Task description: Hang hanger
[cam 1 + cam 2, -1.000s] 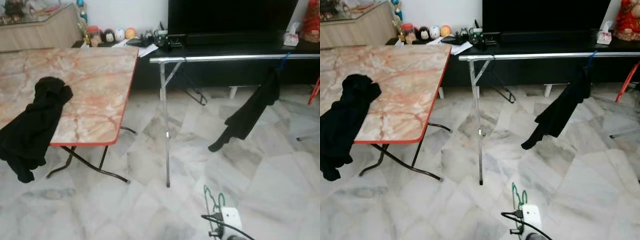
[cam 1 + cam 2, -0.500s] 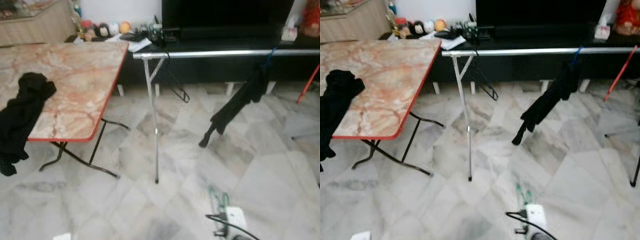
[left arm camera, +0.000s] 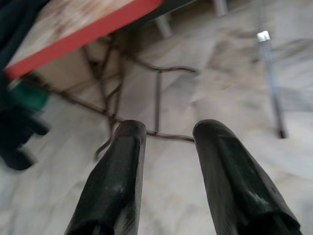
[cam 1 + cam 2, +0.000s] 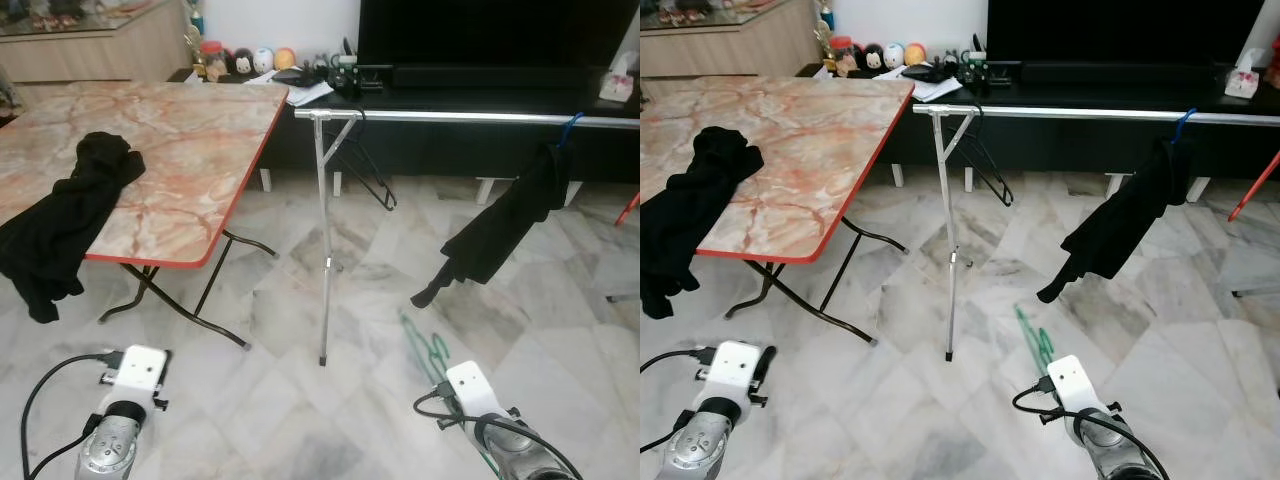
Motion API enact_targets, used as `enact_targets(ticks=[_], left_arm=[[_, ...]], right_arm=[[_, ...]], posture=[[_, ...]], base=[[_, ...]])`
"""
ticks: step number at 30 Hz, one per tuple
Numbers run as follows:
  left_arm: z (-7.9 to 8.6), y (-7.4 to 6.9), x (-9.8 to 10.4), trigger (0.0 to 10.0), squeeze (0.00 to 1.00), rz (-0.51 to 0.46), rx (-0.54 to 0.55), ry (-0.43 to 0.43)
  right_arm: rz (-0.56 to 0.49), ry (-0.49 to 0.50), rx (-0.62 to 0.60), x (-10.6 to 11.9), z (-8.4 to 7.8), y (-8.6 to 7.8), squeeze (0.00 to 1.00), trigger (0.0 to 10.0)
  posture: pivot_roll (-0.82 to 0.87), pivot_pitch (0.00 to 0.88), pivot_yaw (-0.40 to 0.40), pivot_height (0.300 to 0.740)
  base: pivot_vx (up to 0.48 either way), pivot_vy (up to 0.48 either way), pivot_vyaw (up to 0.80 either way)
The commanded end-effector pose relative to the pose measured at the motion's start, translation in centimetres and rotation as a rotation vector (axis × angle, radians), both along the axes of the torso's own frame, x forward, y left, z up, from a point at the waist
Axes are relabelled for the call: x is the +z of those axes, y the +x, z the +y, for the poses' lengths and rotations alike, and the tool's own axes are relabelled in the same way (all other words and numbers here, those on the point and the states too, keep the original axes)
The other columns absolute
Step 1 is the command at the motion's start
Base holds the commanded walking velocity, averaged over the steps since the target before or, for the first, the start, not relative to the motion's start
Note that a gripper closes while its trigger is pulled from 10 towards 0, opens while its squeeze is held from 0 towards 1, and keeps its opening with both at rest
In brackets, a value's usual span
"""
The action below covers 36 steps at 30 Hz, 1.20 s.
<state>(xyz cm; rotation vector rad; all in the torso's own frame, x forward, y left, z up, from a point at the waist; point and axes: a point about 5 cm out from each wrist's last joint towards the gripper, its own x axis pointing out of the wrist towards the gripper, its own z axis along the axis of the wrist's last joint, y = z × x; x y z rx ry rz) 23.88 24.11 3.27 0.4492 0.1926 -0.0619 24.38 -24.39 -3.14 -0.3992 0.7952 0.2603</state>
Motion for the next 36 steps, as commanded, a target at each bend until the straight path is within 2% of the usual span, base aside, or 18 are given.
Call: enact_targets(ticks=[1, 3, 5, 9, 10, 14, 17, 20, 24, 26, 28, 34, 36], left_arm=[[-1.2, -0.1, 0.8, 10.0, 0.0, 0.029, -0.114, -0.009], [-2.5, -0.4, 1.4, 10.0, 0.0, 0.066, -0.221, -0.026], [-3.5, -0.8, 2.2, 10.0, 0.0, 0.085, -0.308, -0.041], [-5.9, -1.7, 3.6, 10.0, 0.0, 0.143, -0.509, -0.048], [-6.6, -1.9, 3.9, 10.0, 0.0, 0.155, -0.577, -0.046], [-8.0, -1.6, 4.9, 10.0, 0.0, 0.164, -0.646, -0.084], [-8.6, -1.5, 5.4, 10.0, 0.0, 0.172, -0.673, -0.095], [-10.2, -1.5, 6.1, 10.0, 0.0, 0.195, -0.749, -0.132], [-10.4, -1.6, 6.4, 10.0, 0.0, 0.214, -0.76, -0.138], [-11.9, -1.2, 6.5, 10.0, 0.0, 0.234, -0.838, -0.168], [-12.7, -1.0, 6.5, 10.0, 0.0, 0.247, -0.886, -0.173], [-13.1, -0.9, 6.7, 10.0, 0.0, 0.271, -0.938, -0.178], [-13.2, -1.0, 6.8, 10.0, 0.0, 0.274, -0.972, -0.151]], right_arm=[[-0.068, -0.023, 0.187, 2.0, 0.5, 2.1, 0.0, 10.0], [-0.079, -0.067, 0.356, 2.8, 0.6, 2.5, 0.0, 10.0], [-0.076, -0.074, 0.474, 3.6, 0.6, 2.7, 0.0, 10.0], [-0.068, 0.015, 0.627, 5.7, 0.9, 3.7, 0.0, 10.0], [-0.049, 0.019, 0.724, 6.3, 1.4, 3.8, 0.0, 10.0], [0.004, -0.027, 0.932, 7.4, 2.3, 3.9, 0.0, 10.0], [0.0, 0.018, 0.951, 7.9, 3.0, 4.1, 0.0, 10.0], [-0.043, 0.043, 1.09, 9.4, 5.5, 4.5, 0.0, 10.0], [-0.035, 0.053, 1.116, 9.9, 5.8, 4.3, 0.0, 10.0], [-0.108, 0.061, 1.154, 10.6, 7.8, 4.7, 0.0, 10.0], [-0.148, 0.074, 1.172, 11.1, 8.9, 4.8, 0.0, 10.0], [-0.103, 0.033, 1.22, 10.5, 8.9, 3.9, 0.0, 10.0], [-0.092, 0.03, 1.226, 10.2, 9.1, 3.7, 0.0, 10.0]], posture=[[-0.08, 0.0, 0.021, 0.74], [-0.08, 0.0, 0.023, 0.74], [-0.08, 0.0, 0.023, 0.74], [-0.08, 0.0, 0.024, 0.74], [-0.09, 0.0, 0.028, 0.74], [-0.08, 0.0, 0.028, 0.74], [-0.08, 0.0, 0.028, 0.74], [-0.08, 0.0, 0.029, 0.74], [-0.08, 0.0, 0.029, 0.74], [-0.09, 0.0, 0.032, 0.74], [-0.09, 0.0, 0.032, 0.74], [-0.09, 0.0, 0.031, 0.74], [-0.09, 0.0, 0.03, 0.74]], base=[[0.0, 0.0, 0.0], [0.0, 0.0, 0.0], [0.0, 0.0, 0.0], [0.0, 0.0, 0.0], [0.0, 0.0, 0.0], [0.0, 0.0, 0.0], [0.0, 0.0, 0.0], [0.0, 0.0, 0.0], [0.0, 0.0, 0.0], [0.0, 0.0, 0.0], [0.0, 0.0, 0.0], [0.0, 0.0, 0.0], [0.0, 0.0, 0.0]])
